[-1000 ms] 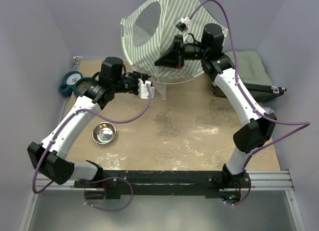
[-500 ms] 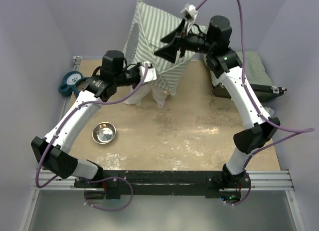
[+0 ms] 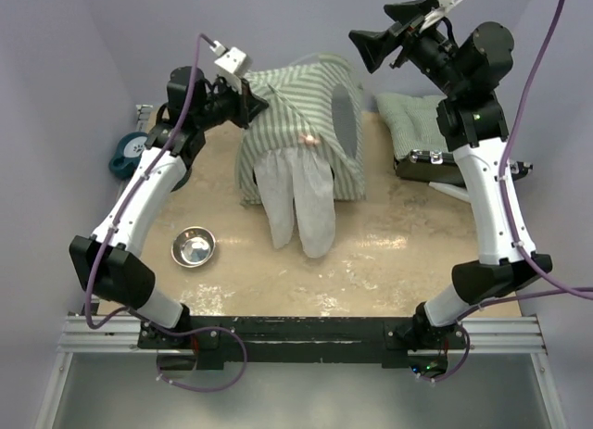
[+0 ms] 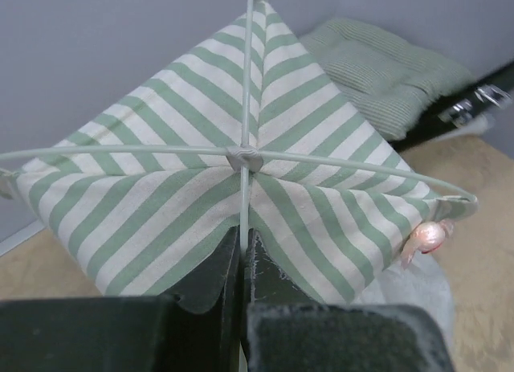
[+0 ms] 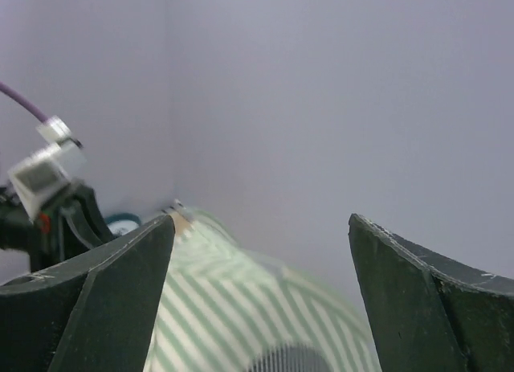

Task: Set up the pet tent

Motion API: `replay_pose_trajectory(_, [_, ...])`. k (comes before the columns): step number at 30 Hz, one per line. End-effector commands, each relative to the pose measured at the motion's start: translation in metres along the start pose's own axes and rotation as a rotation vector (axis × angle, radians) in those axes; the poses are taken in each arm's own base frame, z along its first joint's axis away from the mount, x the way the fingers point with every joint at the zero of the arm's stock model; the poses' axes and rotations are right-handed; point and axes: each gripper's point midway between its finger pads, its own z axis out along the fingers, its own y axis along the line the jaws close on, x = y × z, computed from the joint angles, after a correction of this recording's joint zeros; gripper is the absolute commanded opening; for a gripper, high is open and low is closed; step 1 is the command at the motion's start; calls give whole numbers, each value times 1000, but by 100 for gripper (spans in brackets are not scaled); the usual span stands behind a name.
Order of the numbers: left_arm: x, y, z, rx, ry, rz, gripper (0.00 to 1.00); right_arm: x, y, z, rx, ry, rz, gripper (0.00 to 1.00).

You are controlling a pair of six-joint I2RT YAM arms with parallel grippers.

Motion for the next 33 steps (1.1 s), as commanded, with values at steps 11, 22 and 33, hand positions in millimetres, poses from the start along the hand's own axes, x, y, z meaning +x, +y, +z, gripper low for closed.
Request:
replay_pose_trajectory(11, [-23, 80, 36, -113, -106, -146, 0, 185, -154, -45, 399, 530, -147, 88])
replay_pose_trajectory(22, [-54, 92, 46, -65, -82, 42, 61, 307, -246, -101, 491, 899, -187, 85])
replay_pose_trajectory(33, [-82, 77, 8, -112, -145, 163, 90, 416, -228, -136, 434, 1125, 38, 89])
